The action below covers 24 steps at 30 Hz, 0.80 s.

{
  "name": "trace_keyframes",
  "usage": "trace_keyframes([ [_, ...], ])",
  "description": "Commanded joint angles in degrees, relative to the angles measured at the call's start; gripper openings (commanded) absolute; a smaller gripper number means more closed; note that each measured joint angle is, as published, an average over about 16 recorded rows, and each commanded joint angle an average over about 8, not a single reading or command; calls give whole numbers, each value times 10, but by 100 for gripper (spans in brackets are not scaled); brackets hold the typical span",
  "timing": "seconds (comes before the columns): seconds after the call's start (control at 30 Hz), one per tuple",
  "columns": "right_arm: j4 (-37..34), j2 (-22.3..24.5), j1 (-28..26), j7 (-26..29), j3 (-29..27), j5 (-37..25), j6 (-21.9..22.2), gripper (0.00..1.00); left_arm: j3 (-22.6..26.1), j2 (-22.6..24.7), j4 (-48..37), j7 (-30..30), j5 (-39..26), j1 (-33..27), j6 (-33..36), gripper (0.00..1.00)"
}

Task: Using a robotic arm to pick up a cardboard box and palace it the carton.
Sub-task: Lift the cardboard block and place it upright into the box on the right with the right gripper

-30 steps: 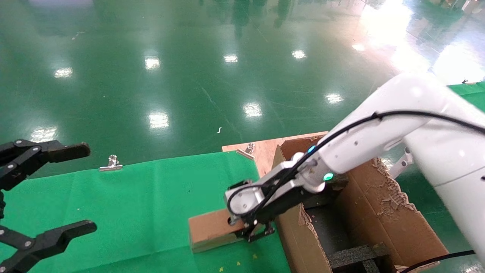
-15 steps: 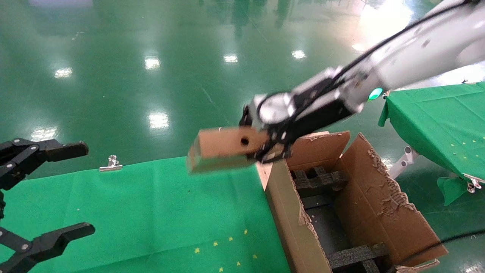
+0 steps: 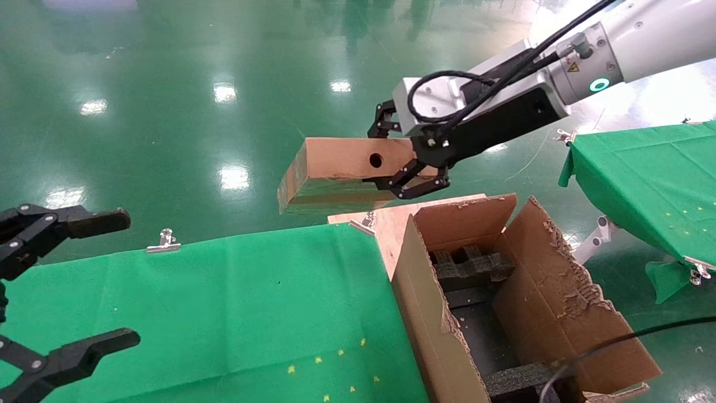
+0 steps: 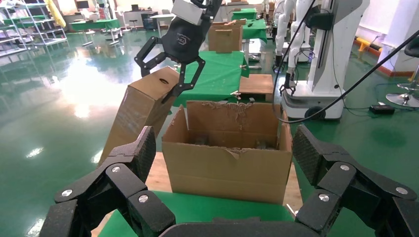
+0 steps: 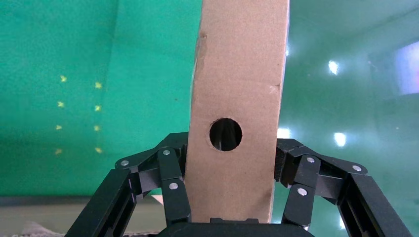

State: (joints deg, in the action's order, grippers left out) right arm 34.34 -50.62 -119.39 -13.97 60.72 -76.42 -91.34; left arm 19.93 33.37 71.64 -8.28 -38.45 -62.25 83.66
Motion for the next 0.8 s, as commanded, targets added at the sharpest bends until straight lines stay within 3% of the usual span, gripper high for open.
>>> trace_keyframes([
  [0.03, -8, 2, -6, -6, 14, 11, 0, 0, 0, 0, 0, 0, 0, 0, 0, 100],
  [0.8, -51, 188, -102, -9, 209, 23, -3, 0, 0, 0, 0, 0, 0, 0, 0, 100],
])
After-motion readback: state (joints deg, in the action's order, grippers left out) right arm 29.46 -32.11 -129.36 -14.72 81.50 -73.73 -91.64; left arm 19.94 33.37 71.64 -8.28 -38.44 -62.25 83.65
